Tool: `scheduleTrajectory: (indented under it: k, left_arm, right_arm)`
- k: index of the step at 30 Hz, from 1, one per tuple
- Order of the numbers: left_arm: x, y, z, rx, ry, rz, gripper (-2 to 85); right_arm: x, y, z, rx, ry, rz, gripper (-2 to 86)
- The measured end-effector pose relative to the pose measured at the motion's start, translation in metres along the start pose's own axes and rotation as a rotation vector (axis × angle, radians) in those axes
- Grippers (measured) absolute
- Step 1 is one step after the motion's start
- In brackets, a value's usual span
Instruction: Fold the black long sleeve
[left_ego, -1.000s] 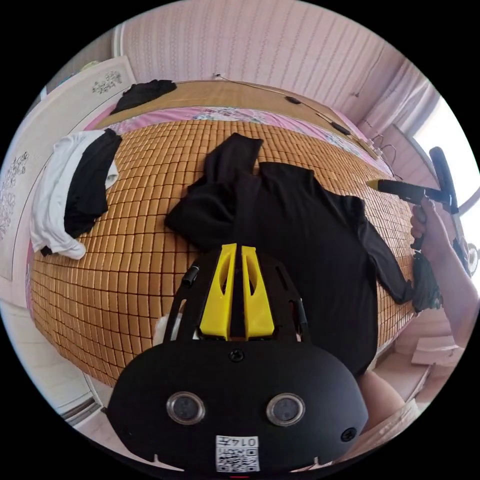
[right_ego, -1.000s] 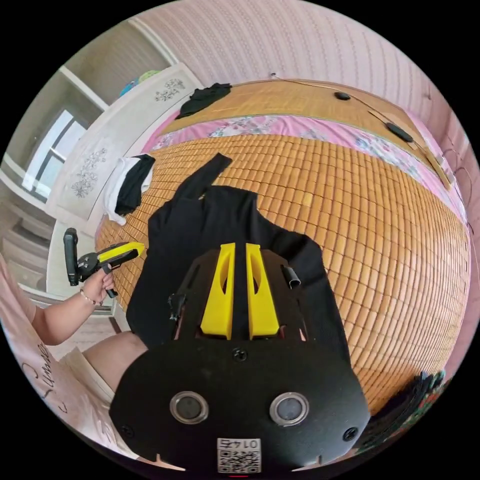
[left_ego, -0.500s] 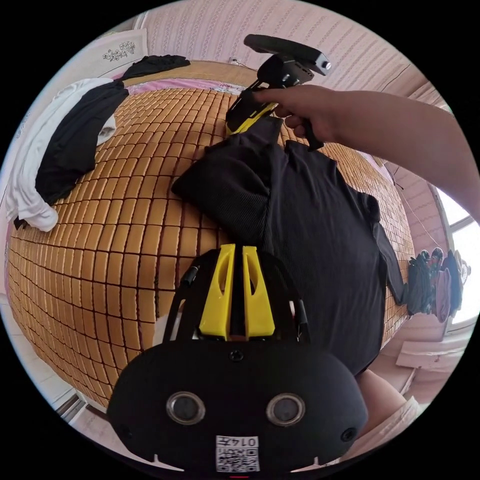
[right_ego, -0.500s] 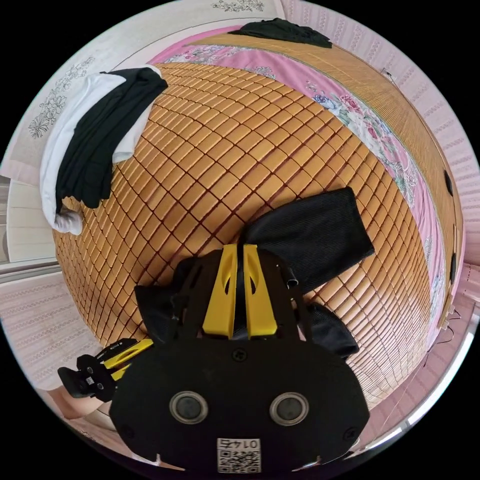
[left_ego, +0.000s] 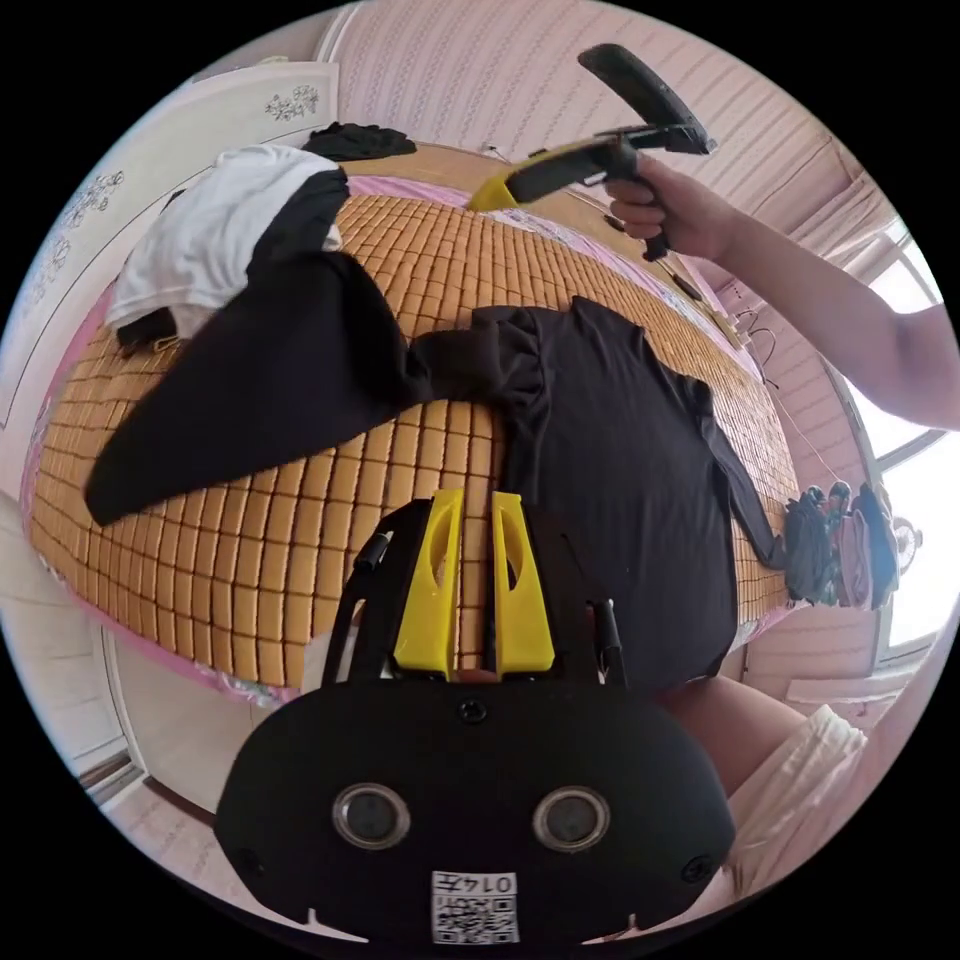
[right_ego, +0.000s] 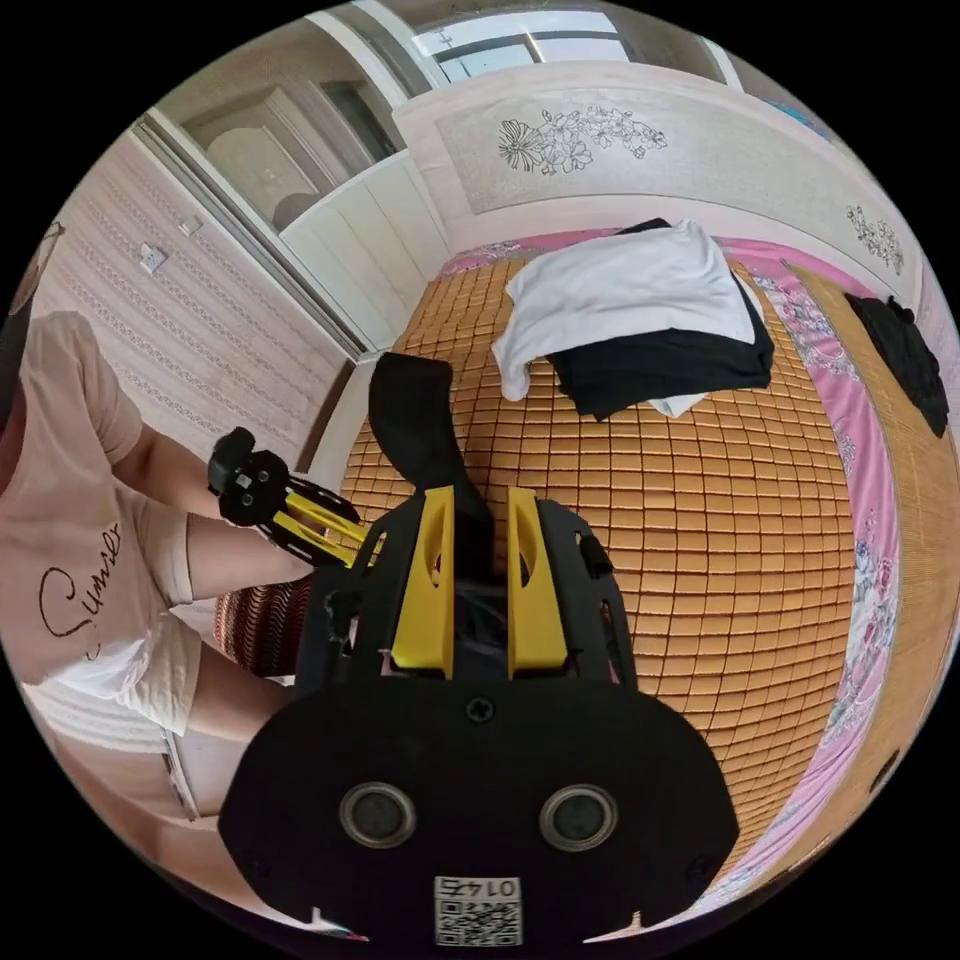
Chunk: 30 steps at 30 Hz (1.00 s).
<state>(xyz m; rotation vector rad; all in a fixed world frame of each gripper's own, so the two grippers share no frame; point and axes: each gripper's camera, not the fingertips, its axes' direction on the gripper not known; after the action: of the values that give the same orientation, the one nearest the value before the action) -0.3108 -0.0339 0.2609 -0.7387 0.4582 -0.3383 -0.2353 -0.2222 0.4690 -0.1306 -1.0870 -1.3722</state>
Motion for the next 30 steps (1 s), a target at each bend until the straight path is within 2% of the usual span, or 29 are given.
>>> scheduleTrajectory:
  k: [4, 8, 12, 13, 15, 18, 24, 30]
  left_arm:
    - [-0.041, 0.04, -0.035, -0.045, -0.163, -0.116, 5.7]
    - [-0.077, 0.054, -0.053, -0.073, -0.297, -0.14, 7.5]
    - [-0.092, 0.057, -0.045, -0.143, -0.37, -0.076, 8.5]
    - [-0.096, 0.059, -0.039, -0.188, -0.352, -0.074, 8.0]
    - [-0.097, 0.062, -0.043, -0.173, -0.307, -0.051, 6.2]
    - [-0.094, 0.066, -0.056, -0.214, -0.322, -0.022, 1.3]
    - [-0.098, 0.091, -0.123, -0.197, -0.43, -0.006, -0.4]
    - [-0.113, 0.083, -0.172, -0.124, -0.506, 0.088, 0.2]
  right_arm:
    - [0.038, 0.016, 0.059, -0.092, 0.092, 0.136, 10.4]
    - [0.066, 0.012, 0.106, -0.146, 0.131, 0.24, 12.7]
    - [0.08, 0.004, 0.165, -0.27, 0.203, 0.246, 7.9]
    - [0.08, 0.002, 0.168, -0.247, 0.21, 0.225, 3.9]
    - [0.082, 0.001, 0.176, -0.262, 0.23, 0.21, 1.3]
    - [0.088, 0.002, 0.175, -0.228, 0.237, 0.202, 0.5]
    - [0.124, 0.011, 0.147, -0.058, 0.225, 0.328, 0.1]
    - [0.151, 0.0, 0.18, -0.116, 0.239, 0.348, 0.1]
